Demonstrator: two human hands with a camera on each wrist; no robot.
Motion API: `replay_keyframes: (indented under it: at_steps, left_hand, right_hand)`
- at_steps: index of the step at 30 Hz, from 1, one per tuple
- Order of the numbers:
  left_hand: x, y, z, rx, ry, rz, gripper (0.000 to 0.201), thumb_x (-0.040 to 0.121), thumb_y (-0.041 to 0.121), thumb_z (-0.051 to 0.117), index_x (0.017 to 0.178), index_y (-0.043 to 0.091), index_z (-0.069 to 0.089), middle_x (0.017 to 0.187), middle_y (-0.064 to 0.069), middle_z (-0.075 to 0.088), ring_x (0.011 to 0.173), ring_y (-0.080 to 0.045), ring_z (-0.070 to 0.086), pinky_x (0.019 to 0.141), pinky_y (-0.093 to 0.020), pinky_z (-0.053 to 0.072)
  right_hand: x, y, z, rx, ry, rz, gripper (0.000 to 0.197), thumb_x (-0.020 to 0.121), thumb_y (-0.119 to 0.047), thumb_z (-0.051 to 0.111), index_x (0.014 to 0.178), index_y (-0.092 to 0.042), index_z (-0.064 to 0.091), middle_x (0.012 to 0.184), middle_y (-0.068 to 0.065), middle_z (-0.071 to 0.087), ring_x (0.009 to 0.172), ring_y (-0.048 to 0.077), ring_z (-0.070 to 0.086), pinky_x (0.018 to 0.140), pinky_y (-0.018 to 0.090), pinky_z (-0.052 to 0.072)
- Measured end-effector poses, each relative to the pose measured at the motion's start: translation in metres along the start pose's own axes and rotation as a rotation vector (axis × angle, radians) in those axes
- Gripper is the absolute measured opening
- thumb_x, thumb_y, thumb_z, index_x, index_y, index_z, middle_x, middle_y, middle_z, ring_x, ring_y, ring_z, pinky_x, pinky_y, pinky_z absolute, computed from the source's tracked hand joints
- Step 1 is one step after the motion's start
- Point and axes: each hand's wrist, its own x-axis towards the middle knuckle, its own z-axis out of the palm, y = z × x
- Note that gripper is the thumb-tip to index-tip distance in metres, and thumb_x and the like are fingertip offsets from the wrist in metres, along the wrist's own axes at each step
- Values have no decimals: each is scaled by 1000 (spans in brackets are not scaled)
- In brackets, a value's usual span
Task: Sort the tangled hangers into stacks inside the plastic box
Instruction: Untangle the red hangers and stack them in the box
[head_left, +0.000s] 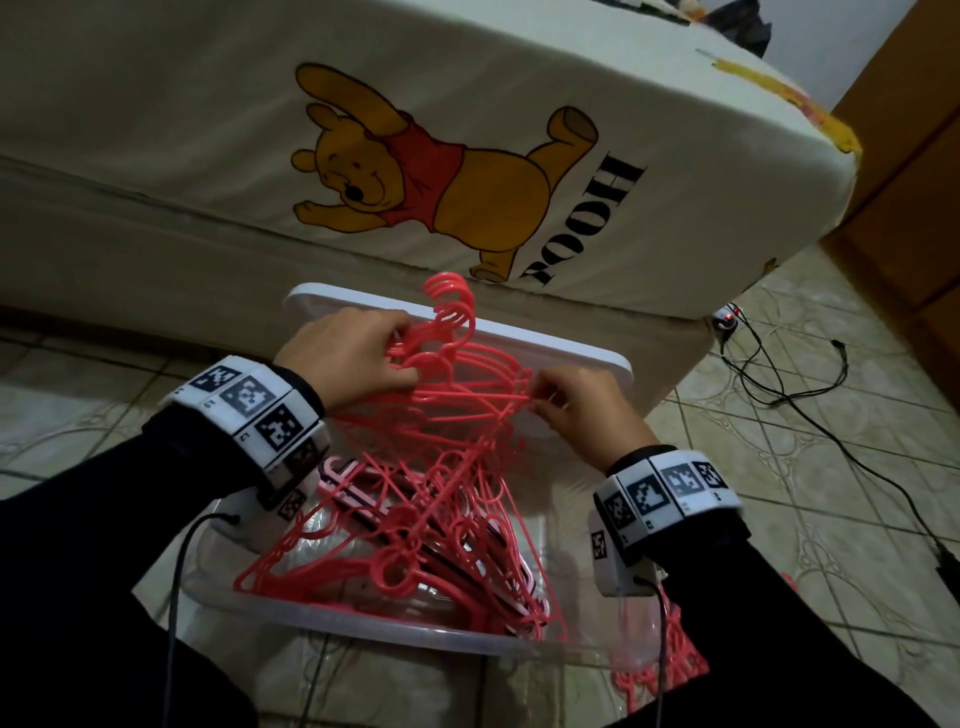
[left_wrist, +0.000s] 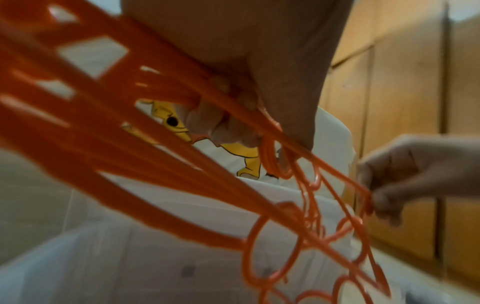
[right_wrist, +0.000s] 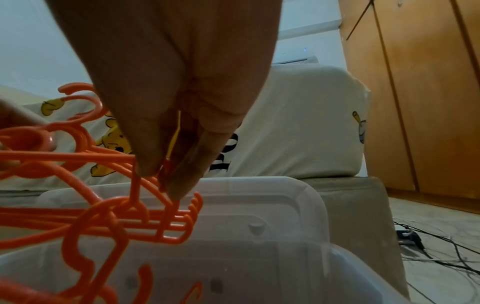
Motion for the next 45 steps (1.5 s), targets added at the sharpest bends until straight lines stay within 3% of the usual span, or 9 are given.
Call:
replay_keyframes:
  at_steps: [5,10,16,23,30,32,38,42,45]
  left_hand:
    - [3,-4,1,-47,26,-37,22,79,50,62,91,33,55,80,10,59,76,-14,57,67,-31,45]
    - [4,-5,2,-14,40,-54,25,78,55,64,82,34,51,70,16,52,72,-15,56,62,-30,41]
    - [5,-4,1,-75,46,-67,29,72,53,72,85,35,54,76,17,57,79,-13,59,67,-29,45]
    - [4,-3,-2,-155,54,-89,29,72,51,72,89,32,59,78,17,58,81,-10,58,72,-29,45]
    - [3,-4,-2,-124,80,-97,28,72,54,65,89,33,58,75,16,55,81,-14,59,73,-34,49]
    - [3,-3,-3,-141,75,-87,35,67,60,61,89,32,59,73,18,53,79,-13,58,74,-33,49]
    - [0,-2,-2,-53,156,-68,25,74,48,71,88,32,58,66,16,50,72,-15,55,61,-28,37]
    - [-2,-3,-2,-45,144,-46,22,75,45,68,89,33,56,67,15,51,70,-15,54,59,-27,37]
    - [-3,-2,-1,-10,77,14,23,76,48,67,88,33,55,69,12,58,70,-16,57,57,-28,42]
  right_hand:
    - [0,1,0,27,7,-13,9,80,-2,68,84,-9,68,70,-11,53,69,6,49,63,14,31]
    - [2,0,-2,38,44,-44,6,80,-4,69,82,-10,67,74,-8,57,71,11,54,64,17,34]
    - [2,-1,-3,45,53,-75,9,81,-5,68,80,-13,65,64,-20,47,63,2,45,61,15,29]
    - [3,0,-1,27,49,-70,8,82,-4,66,82,-11,66,63,-22,43,67,6,45,59,13,29]
    - [2,-2,-3,53,40,-72,7,82,-5,66,84,-12,68,78,-8,60,76,11,56,73,24,44]
    - [2,-2,-4,58,41,-65,6,82,-5,68,84,-11,69,79,-7,61,76,10,57,72,21,43]
    - [0,-3,2,-4,-64,-30,7,82,-7,69,87,-11,71,80,-4,65,73,6,55,70,16,41]
    - [-1,-3,1,-6,-81,-51,9,85,-14,67,78,-18,63,74,-10,58,66,1,51,63,14,41]
    - [-1,-5,-1,60,-35,-81,8,85,-17,68,87,-9,66,80,-4,66,71,7,58,64,15,44]
